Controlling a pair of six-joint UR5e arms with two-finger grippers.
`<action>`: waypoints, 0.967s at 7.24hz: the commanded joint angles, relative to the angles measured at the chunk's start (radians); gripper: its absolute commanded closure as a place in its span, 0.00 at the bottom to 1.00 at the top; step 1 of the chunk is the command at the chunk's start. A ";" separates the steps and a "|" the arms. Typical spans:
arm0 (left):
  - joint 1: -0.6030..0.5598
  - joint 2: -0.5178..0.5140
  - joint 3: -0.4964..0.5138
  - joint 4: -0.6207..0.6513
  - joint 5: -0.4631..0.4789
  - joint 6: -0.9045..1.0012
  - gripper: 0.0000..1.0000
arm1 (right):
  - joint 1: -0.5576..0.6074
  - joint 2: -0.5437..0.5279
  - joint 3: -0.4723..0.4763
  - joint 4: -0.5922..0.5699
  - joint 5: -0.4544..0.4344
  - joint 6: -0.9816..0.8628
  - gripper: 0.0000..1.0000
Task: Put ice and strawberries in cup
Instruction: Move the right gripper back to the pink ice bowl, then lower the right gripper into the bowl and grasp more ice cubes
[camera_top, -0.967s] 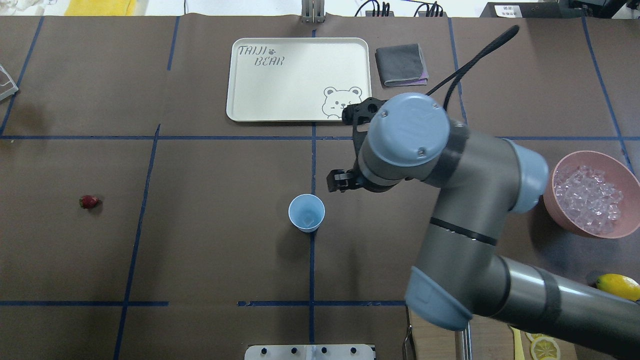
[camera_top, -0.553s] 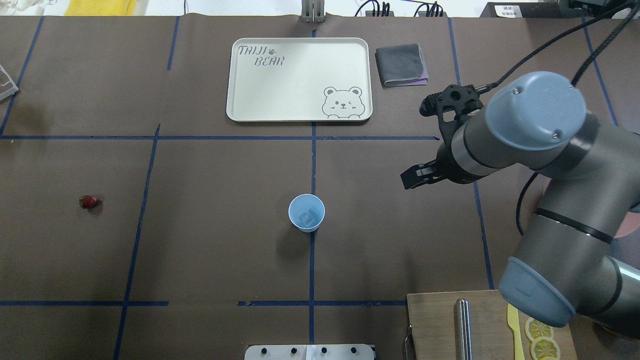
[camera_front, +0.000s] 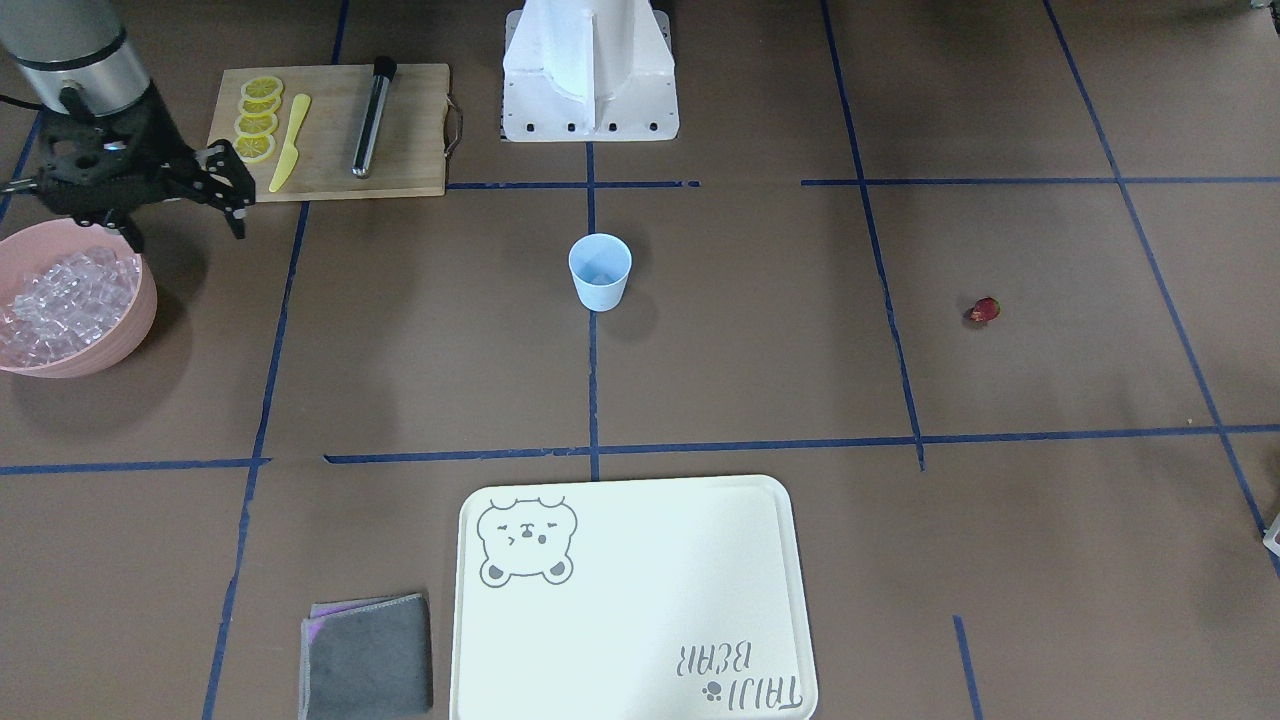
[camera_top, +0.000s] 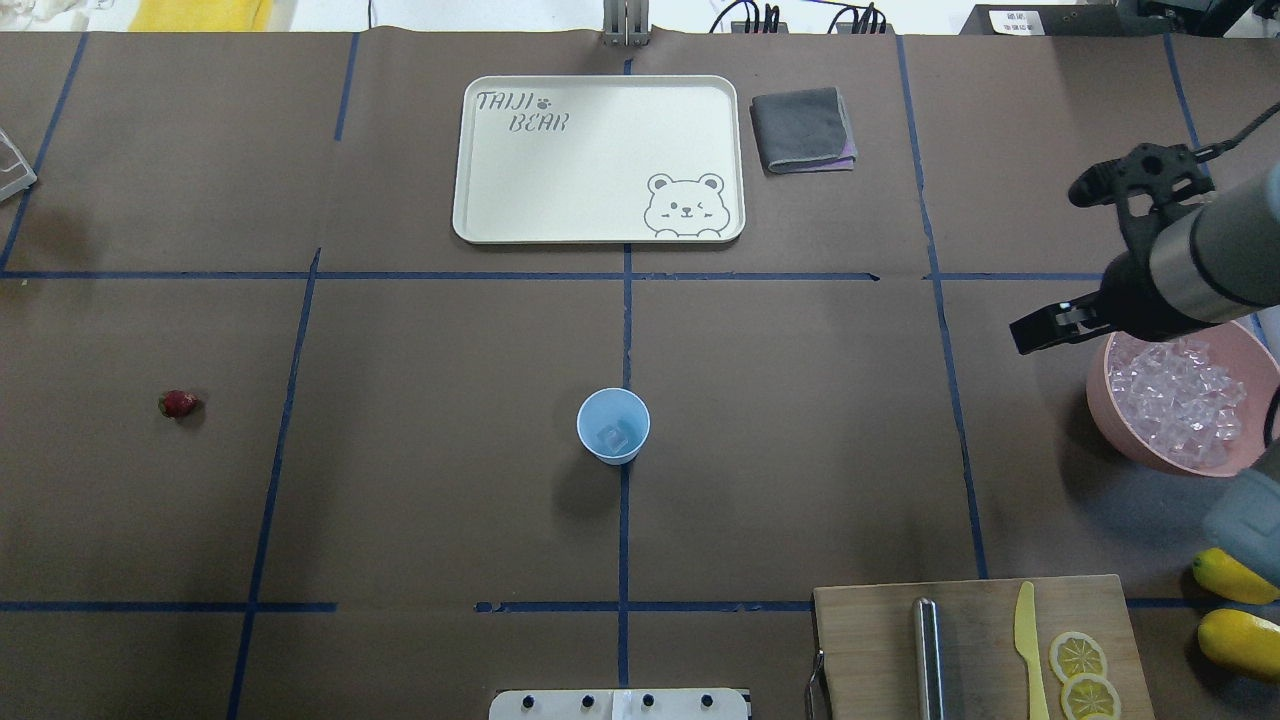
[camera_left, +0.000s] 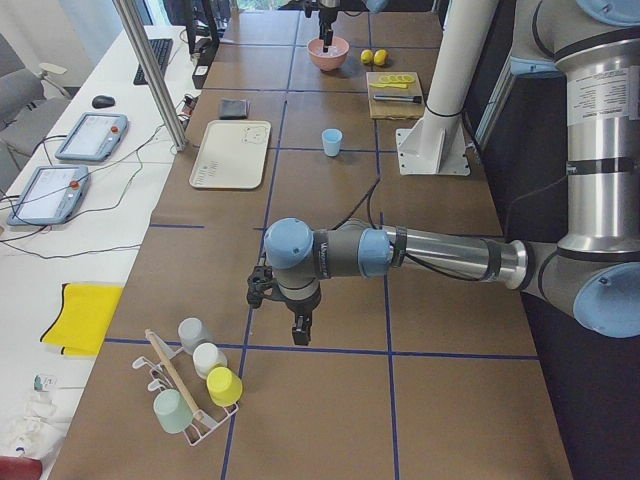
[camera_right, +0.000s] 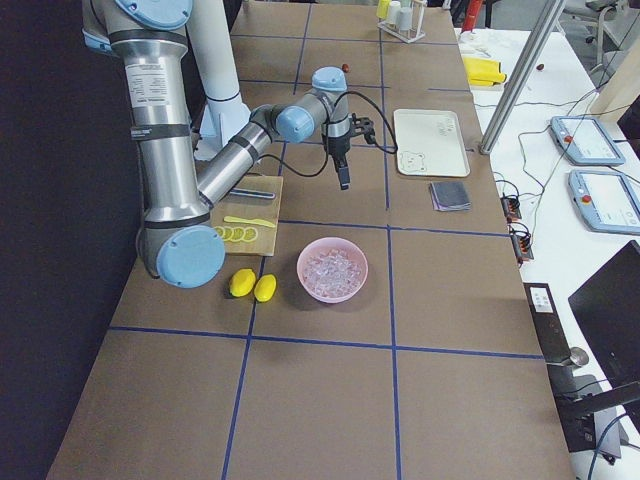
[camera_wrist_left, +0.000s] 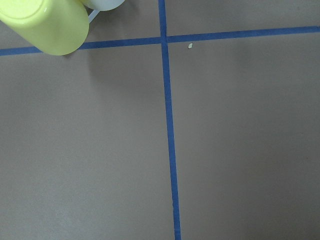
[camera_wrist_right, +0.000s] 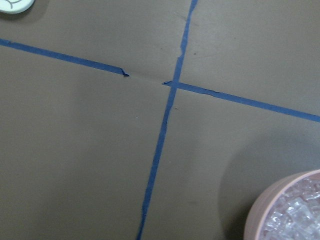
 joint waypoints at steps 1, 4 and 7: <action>0.000 0.000 0.001 0.000 -0.018 -0.002 0.00 | 0.118 -0.131 -0.087 0.212 0.107 -0.021 0.02; 0.000 0.000 -0.001 0.000 -0.018 -0.002 0.00 | 0.235 -0.185 -0.224 0.317 0.220 -0.084 0.03; 0.000 0.000 -0.001 0.000 -0.018 -0.002 0.00 | 0.232 -0.196 -0.346 0.456 0.204 -0.049 0.06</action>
